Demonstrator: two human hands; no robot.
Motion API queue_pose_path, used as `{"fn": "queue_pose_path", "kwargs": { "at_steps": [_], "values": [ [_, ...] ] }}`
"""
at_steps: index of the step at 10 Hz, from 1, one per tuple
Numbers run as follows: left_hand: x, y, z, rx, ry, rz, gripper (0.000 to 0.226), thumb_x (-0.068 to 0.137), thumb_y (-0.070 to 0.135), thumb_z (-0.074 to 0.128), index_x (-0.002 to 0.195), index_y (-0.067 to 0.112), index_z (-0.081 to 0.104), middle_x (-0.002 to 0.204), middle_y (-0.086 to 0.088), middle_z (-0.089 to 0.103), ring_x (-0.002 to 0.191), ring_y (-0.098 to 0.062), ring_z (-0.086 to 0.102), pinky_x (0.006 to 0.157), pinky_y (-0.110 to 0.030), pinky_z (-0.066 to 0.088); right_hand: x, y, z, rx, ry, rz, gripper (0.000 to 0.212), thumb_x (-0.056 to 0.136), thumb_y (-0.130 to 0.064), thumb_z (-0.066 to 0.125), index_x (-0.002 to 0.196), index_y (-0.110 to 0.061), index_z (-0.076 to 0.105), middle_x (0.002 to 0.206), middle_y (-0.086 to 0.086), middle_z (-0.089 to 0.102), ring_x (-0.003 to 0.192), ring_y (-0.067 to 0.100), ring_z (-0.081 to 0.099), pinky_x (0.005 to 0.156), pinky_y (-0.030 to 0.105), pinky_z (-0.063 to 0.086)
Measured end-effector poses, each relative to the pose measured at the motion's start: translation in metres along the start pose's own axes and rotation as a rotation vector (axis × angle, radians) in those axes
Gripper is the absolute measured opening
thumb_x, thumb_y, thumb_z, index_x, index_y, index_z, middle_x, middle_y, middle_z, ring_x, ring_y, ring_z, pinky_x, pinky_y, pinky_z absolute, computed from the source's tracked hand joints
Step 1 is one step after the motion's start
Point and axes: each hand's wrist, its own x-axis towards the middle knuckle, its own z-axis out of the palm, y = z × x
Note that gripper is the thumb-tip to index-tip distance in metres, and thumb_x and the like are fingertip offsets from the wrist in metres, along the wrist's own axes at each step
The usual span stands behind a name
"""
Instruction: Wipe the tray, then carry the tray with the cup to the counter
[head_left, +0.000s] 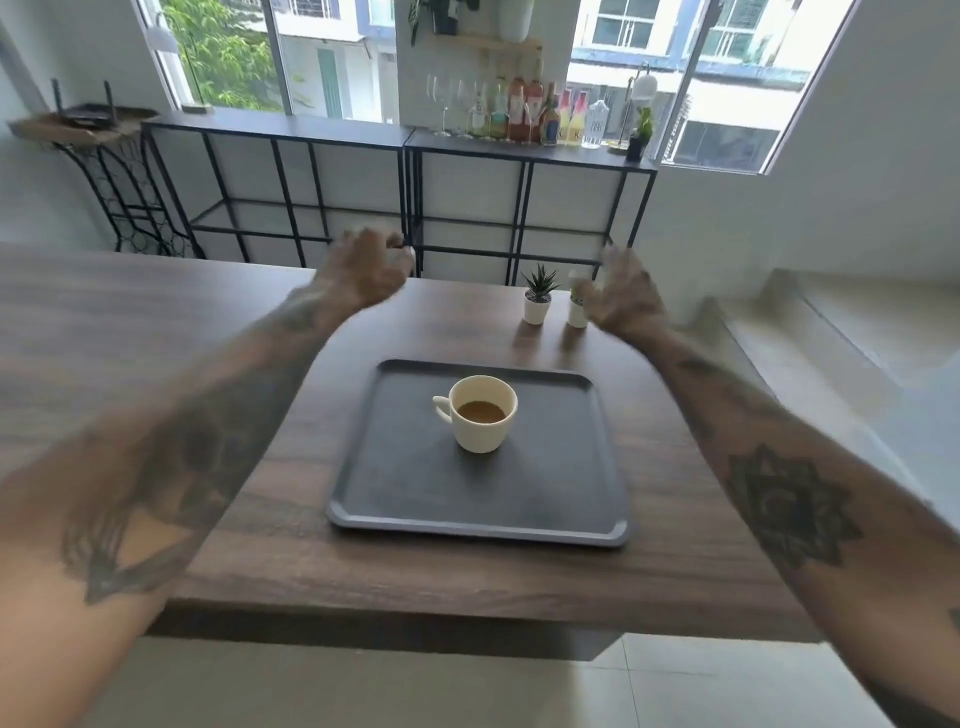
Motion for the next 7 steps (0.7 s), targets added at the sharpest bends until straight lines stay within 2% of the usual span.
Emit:
{"fn": "queue_pose_path", "kwargs": {
  "at_steps": [1,2,3,4,6,7],
  "values": [
    [-0.053,-0.023,0.056,0.008,-0.131,0.002,0.040,0.098,0.022,0.049,0.130,0.003,0.060,0.139,-0.018,0.059,0.128,-0.032,0.055,0.110,-0.038,0.040,-0.058,0.021,0.067,-0.062,-0.188,-0.030,0.053,0.102,-0.038,0.040,0.141,-0.003,0.041,0.153,0.020,0.033,0.137,0.037,0.039,0.113,0.046,0.031],
    [-0.107,-0.052,0.114,0.070,-0.282,-0.034,0.044,0.101,0.023,0.043,0.142,0.007,0.049,0.154,-0.014,0.042,0.143,-0.028,0.039,0.117,-0.039,0.031,-0.106,0.048,0.126,-0.133,-0.339,0.001,0.060,0.104,-0.042,0.031,0.154,-0.011,0.022,0.165,0.013,0.010,0.152,0.027,0.009,0.123,0.042,0.007],
    [-0.143,-0.077,0.148,0.215,-0.333,-0.018,0.053,0.105,0.032,0.033,0.153,0.011,0.033,0.166,-0.009,0.022,0.154,-0.023,0.016,0.125,-0.036,0.010,-0.127,0.065,0.157,-0.200,-0.357,0.021,0.061,0.104,-0.047,0.024,0.157,-0.019,0.012,0.166,0.007,-0.002,0.153,0.021,-0.006,0.124,0.039,-0.004],
    [-0.151,-0.089,0.158,0.235,-0.299,0.007,0.056,0.105,0.037,0.029,0.157,0.016,0.025,0.168,-0.004,0.014,0.156,-0.018,0.007,0.125,-0.033,-0.001,-0.130,0.068,0.165,-0.233,-0.310,0.013,0.061,0.103,-0.048,0.020,0.157,-0.021,0.009,0.166,0.003,-0.004,0.152,0.017,-0.009,0.123,0.038,-0.008],
    [-0.148,-0.089,0.160,0.247,-0.303,0.006,0.059,0.104,0.040,0.025,0.158,0.019,0.020,0.169,0.000,0.009,0.156,-0.015,0.002,0.126,-0.034,-0.001,-0.124,0.062,0.150,-0.187,-0.401,0.049,0.063,0.103,-0.048,0.024,0.157,-0.018,0.010,0.166,0.005,0.000,0.153,0.020,-0.006,0.123,0.040,-0.006],
    [-0.147,-0.089,0.160,0.251,-0.310,0.001,0.059,0.104,0.041,0.024,0.159,0.019,0.019,0.169,0.000,0.008,0.156,-0.015,0.002,0.126,-0.035,-0.001,-0.119,0.053,0.122,0.031,-0.187,0.082,0.061,0.101,-0.043,0.043,0.151,-0.010,0.033,0.157,0.016,0.033,0.147,0.029,0.028,0.122,0.045,0.015]
  ]
}}
